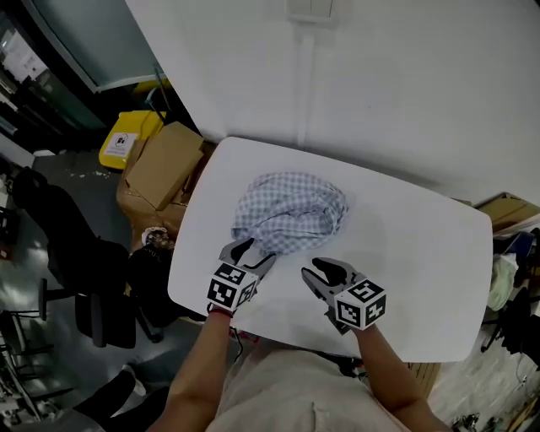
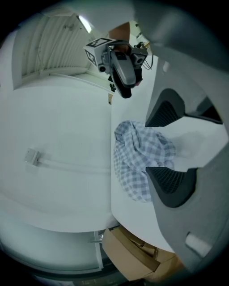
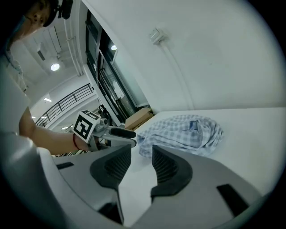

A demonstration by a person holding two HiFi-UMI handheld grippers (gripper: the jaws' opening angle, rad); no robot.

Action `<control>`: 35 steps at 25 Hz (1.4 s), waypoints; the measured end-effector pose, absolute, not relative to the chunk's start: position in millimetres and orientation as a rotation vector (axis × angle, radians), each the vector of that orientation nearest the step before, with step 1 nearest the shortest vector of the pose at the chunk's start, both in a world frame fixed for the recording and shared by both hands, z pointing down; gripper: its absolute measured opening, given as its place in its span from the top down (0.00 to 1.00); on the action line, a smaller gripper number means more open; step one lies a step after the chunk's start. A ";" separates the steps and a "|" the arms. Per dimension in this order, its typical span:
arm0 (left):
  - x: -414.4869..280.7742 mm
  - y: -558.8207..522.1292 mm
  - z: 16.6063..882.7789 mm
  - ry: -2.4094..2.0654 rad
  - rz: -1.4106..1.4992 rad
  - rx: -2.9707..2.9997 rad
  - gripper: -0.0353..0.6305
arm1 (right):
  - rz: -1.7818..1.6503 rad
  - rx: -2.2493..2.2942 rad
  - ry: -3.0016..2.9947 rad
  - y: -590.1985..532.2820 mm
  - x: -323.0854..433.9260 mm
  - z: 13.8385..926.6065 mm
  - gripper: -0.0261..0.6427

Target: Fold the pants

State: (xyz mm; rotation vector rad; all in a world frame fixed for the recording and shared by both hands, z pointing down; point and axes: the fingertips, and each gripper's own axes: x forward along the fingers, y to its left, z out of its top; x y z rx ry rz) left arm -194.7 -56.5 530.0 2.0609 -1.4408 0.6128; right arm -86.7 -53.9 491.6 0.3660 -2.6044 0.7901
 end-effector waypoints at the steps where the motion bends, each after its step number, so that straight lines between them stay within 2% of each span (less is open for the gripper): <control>1: -197.9 -59.7 533.0 -1.439 0.640 2.059 0.55 | 0.798 0.370 -2.604 -56.4 -86.1 493.7 0.75; 18: -206.4 -83.7 588.5 -1.211 0.984 2.059 0.55 | 0.888 0.408 -2.543 -56.6 -68.9 525.7 0.74; 19: -206.3 -84.5 588.2 -1.207 0.996 2.060 0.58 | 0.895 0.416 -2.538 -56.9 -66.7 527.0 0.74; 21: -206.0 -86.7 586.8 -1.204 1.015 2.062 0.76 | 0.912 0.434 -2.529 -58.7 -62.7 529.1 0.74; 24: -203.9 -88.3 585.8 -1.200 1.029 2.042 0.88 | 0.927 0.451 -2.520 -60.8 -57.7 530.9 0.74; 28: -197.0 -85.8 577.5 -1.209 0.974 1.998 0.90 | 0.933 0.456 -2.521 -62.3 -56.0 530.7 0.74; 35: -166.0 -69.2 542.6 -1.219 0.598 1.902 0.91 | 0.976 0.452 -2.526 -60.2 -56.1 531.9 0.74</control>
